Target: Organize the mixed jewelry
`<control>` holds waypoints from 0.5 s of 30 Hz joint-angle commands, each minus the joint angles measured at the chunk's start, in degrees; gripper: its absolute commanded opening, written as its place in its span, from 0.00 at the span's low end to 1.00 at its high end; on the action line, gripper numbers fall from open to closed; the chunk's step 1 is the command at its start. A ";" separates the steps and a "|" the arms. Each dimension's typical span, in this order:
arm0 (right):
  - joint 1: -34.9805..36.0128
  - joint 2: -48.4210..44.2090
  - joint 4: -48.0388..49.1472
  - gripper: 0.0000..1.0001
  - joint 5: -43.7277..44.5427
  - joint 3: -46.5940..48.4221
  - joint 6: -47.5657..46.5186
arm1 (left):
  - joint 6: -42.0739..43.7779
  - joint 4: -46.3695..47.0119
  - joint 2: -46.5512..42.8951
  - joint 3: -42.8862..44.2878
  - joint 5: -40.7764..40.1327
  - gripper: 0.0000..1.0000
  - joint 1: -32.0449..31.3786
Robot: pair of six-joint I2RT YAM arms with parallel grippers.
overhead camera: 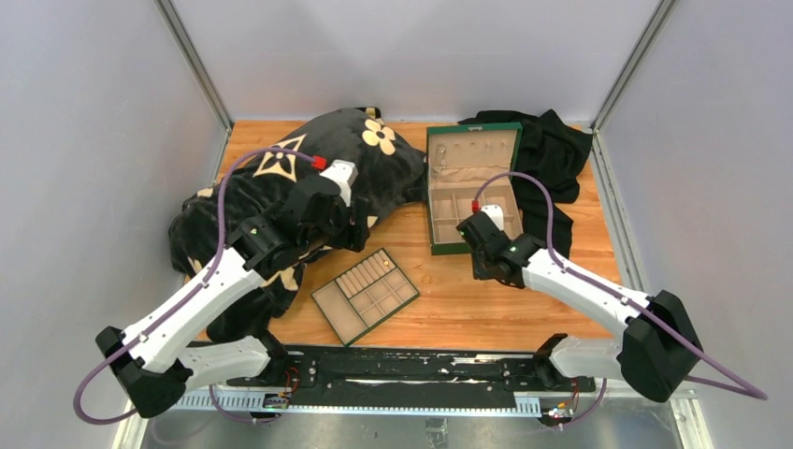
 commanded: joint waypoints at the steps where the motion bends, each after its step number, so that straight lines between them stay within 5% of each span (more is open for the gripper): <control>1: -4.29 -2.42 -1.42 0.26 -3.41 -3.17 0.98 | 0.18 3.85 1.90 -0.50 -0.40 0.72 -3.37; 10: -12.78 7.83 3.85 0.22 -21.46 -2.00 -14.54 | -0.32 8.31 1.41 -4.39 0.54 0.74 -3.59; 15: -12.84 11.36 6.68 0.23 -22.82 -1.48 -20.09 | -0.21 9.86 0.59 -5.93 0.22 0.75 -3.55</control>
